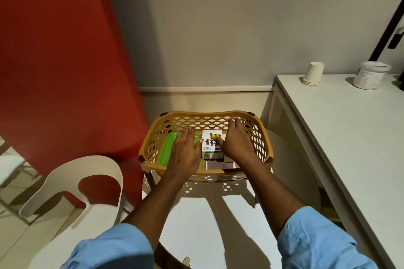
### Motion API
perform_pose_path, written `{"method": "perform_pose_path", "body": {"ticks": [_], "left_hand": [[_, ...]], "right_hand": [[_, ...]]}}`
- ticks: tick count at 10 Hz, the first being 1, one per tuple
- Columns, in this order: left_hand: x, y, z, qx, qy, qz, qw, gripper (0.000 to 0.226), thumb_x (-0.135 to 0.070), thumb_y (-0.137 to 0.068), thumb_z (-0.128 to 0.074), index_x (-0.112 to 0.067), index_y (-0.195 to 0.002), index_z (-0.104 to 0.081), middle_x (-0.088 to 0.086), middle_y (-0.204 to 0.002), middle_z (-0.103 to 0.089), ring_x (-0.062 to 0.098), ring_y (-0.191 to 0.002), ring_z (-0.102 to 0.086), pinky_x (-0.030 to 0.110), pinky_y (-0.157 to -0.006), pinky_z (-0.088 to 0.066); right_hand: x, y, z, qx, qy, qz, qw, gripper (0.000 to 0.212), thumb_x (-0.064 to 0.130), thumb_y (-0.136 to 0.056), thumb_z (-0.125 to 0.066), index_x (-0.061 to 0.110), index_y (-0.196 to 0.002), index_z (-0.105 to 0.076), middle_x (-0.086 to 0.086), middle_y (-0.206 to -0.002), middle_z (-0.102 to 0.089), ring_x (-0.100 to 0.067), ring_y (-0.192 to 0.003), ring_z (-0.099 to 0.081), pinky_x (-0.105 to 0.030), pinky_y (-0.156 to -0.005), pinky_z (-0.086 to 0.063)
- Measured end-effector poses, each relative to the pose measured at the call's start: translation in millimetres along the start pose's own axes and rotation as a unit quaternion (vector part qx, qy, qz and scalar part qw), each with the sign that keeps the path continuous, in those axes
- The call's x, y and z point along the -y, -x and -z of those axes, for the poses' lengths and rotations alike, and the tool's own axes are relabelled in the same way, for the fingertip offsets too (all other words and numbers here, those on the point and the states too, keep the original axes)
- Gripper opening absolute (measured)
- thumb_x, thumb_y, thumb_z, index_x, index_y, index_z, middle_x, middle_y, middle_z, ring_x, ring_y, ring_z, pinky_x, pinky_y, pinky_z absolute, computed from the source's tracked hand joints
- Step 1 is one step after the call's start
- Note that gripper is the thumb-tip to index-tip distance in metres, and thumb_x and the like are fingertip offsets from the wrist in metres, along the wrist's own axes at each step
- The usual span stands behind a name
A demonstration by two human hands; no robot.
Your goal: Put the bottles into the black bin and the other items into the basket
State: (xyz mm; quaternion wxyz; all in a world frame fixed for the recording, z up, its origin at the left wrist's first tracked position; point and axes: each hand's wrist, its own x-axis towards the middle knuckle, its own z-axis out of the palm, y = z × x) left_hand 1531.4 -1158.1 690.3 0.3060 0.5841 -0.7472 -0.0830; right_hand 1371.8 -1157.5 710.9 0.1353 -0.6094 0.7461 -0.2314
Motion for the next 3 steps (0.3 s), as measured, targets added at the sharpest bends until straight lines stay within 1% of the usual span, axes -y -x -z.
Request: {"method": "perform_pose_path", "body": {"ticks": [1, 2, 3], "left_hand": [[-2.4, 22.2, 19.1, 0.002, 0.006, 0.001, 1.000, 0.054, -0.037, -0.101, -0.042, -0.012, -0.148, -0.035, 0.010, -0.155, -0.034, 0.025, -0.144, -0.026, 0.037, -0.118, -0.021], [-5.3, 59.5, 46.4, -0.021, 0.012, -0.002, 1.000, 0.058, -0.041, -0.100, -0.042, -0.011, -0.149, -0.032, 0.012, -0.157, -0.028, 0.028, -0.147, -0.021, 0.040, -0.120, -0.019], [-3.7, 83.5, 66.0, -0.033, 0.024, -0.008, 0.999, 0.062, -0.043, -0.099, -0.042, -0.012, -0.151, -0.028, 0.013, -0.159, -0.023, 0.029, -0.148, -0.017, 0.042, -0.121, -0.016]], "right_hand": [[6.8, 25.7, 11.3, -0.028, -0.002, 0.006, 1.000, 0.083, 0.053, -0.092, -0.052, 0.010, -0.153, -0.014, -0.012, -0.162, -0.005, -0.028, -0.150, -0.007, -0.049, -0.120, -0.014], [23.9, 71.8, 18.8, -0.047, 0.016, 0.012, 0.999, 0.085, 0.062, -0.093, -0.039, 0.011, -0.154, -0.010, -0.011, -0.163, 0.001, -0.028, -0.150, 0.002, -0.053, -0.119, -0.006], [34.1, 100.0, 19.8, -0.063, 0.044, 0.032, 0.997, 0.086, 0.067, -0.092, -0.033, 0.012, -0.154, -0.011, -0.010, -0.163, 0.002, -0.028, -0.150, 0.003, -0.055, -0.119, -0.005]]}}
